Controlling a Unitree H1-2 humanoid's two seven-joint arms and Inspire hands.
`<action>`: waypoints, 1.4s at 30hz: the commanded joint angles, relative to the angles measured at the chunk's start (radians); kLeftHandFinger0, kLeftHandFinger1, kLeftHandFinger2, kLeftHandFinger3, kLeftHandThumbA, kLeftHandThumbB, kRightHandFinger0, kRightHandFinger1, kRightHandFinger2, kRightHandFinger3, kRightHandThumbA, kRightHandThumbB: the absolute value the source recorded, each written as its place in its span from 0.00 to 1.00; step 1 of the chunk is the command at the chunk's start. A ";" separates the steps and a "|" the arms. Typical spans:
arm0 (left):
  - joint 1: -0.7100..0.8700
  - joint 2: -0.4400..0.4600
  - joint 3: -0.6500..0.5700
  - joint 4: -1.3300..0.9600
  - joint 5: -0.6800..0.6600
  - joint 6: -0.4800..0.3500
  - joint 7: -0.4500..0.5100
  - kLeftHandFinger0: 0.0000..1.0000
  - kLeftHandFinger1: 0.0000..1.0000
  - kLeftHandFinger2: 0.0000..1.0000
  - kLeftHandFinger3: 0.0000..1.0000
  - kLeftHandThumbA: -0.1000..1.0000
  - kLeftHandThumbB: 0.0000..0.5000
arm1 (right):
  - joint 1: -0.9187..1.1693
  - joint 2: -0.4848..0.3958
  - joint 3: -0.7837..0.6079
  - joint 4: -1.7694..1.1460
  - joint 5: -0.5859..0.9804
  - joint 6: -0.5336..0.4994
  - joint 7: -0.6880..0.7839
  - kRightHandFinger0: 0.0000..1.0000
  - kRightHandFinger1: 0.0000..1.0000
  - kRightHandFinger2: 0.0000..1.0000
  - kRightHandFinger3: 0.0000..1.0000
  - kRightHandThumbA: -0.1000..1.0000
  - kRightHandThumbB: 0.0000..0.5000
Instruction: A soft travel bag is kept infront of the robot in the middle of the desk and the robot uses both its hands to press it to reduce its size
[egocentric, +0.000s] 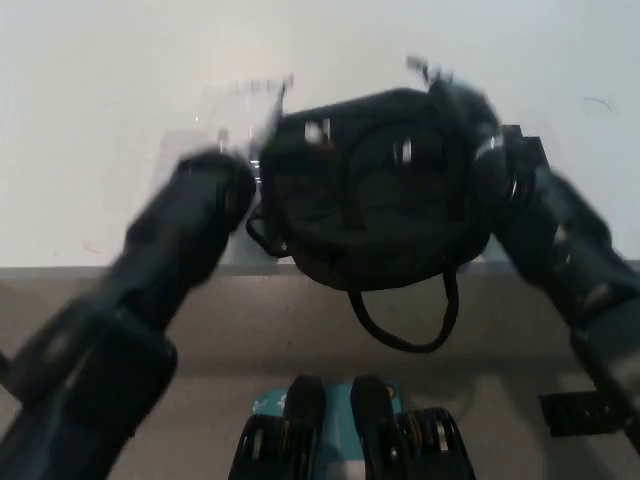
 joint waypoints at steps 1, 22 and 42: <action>-0.136 0.051 0.062 -0.098 -0.058 -0.065 0.017 1.00 1.00 1.00 1.00 1.00 0.45 | -0.167 -0.028 -0.088 -0.103 0.104 -0.050 -0.027 1.00 1.00 1.00 1.00 1.00 0.38; 0.167 0.201 0.296 -1.132 -0.264 0.063 -0.210 1.00 1.00 1.00 1.00 1.00 0.55 | 0.148 -0.141 -0.189 -1.282 0.158 0.205 0.201 1.00 1.00 1.00 1.00 1.00 0.42; 1.142 0.294 0.290 -2.231 -0.490 -0.207 -0.080 1.00 1.00 1.00 1.00 1.00 0.61 | 1.006 -0.027 -0.048 -2.265 0.176 -0.021 0.216 1.00 1.00 1.00 1.00 1.00 0.65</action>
